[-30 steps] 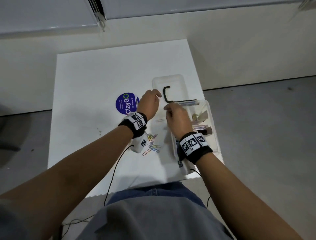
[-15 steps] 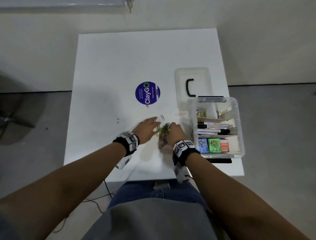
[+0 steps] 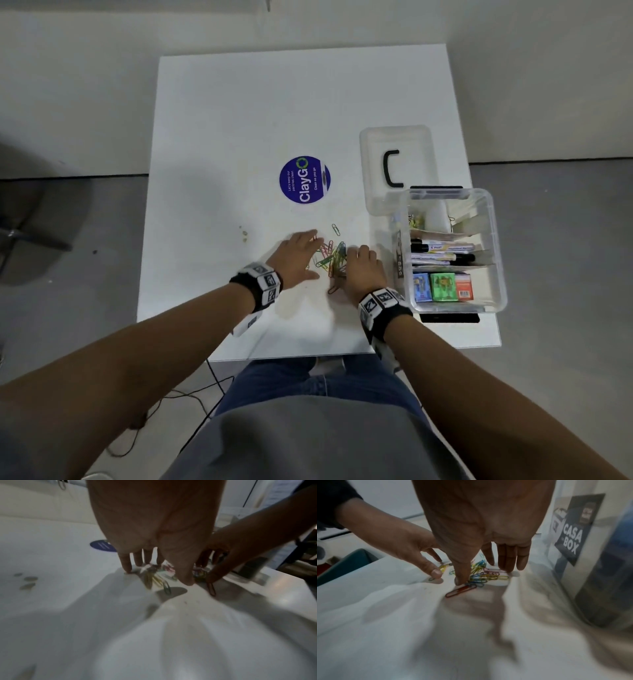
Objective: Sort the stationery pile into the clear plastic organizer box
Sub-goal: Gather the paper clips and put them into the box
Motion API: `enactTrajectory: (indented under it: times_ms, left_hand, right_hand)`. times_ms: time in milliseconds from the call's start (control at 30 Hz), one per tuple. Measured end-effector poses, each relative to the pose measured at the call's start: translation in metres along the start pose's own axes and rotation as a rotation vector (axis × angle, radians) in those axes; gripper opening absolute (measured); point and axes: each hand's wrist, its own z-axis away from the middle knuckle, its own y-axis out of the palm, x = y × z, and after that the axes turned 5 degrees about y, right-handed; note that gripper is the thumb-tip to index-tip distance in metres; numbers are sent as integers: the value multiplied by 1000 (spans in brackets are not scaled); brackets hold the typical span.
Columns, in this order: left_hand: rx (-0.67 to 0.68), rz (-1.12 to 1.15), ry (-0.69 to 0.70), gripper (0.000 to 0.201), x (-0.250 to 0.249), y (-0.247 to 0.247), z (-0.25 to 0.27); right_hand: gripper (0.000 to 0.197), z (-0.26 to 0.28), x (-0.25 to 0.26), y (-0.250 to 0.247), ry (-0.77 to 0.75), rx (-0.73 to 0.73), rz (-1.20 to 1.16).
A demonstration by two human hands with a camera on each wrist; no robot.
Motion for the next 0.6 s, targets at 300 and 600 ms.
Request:
enactTrajectory:
  times_ms: [300, 600]
  left_hand:
    - [-195, 195, -27, 49, -21, 19, -9]
    - [-173, 279, -168, 13, -14, -7, -30]
  right_hand:
    - [38, -4, 8, -2, -15, 4, -155]
    - [21, -20, 3, -23, 134, -42, -393]
